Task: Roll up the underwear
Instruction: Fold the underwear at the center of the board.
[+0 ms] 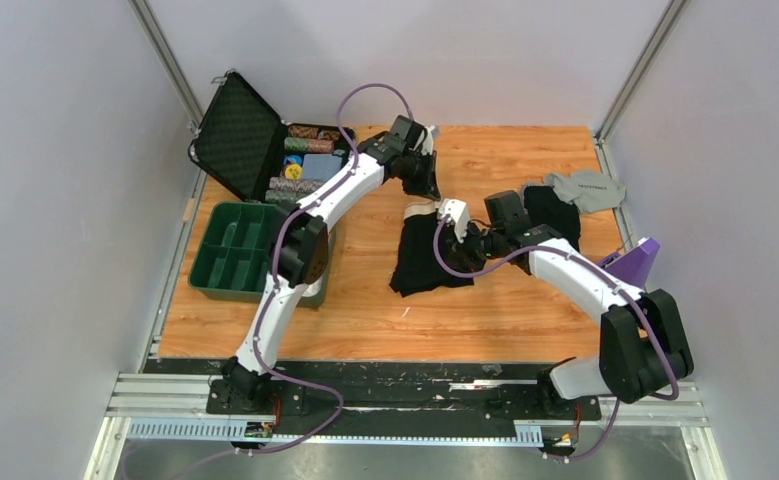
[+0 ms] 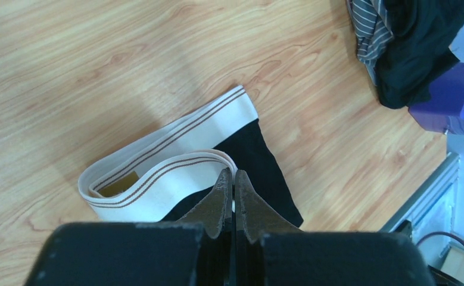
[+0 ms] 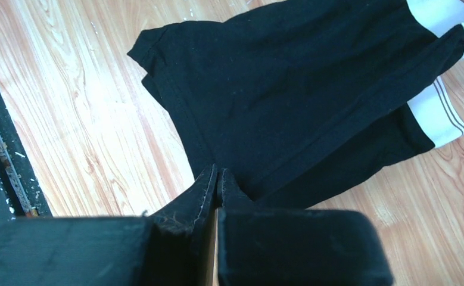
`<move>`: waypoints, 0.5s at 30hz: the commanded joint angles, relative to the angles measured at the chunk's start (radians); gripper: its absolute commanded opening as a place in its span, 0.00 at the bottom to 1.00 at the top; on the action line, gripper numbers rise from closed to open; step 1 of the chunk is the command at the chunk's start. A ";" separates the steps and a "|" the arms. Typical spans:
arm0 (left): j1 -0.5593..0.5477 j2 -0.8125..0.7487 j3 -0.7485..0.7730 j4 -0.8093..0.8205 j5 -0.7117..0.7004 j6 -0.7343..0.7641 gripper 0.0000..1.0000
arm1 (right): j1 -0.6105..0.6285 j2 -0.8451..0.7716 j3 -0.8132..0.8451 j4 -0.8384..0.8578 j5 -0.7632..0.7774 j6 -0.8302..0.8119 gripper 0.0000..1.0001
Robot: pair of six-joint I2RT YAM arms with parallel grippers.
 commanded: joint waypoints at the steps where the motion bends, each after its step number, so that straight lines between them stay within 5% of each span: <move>1: -0.015 0.027 0.063 0.027 -0.059 0.004 0.00 | -0.028 0.013 -0.010 0.007 -0.011 -0.021 0.00; 15: -0.083 0.136 0.141 0.047 -0.123 0.023 0.00 | -0.078 0.050 -0.082 -0.016 0.012 -0.015 0.00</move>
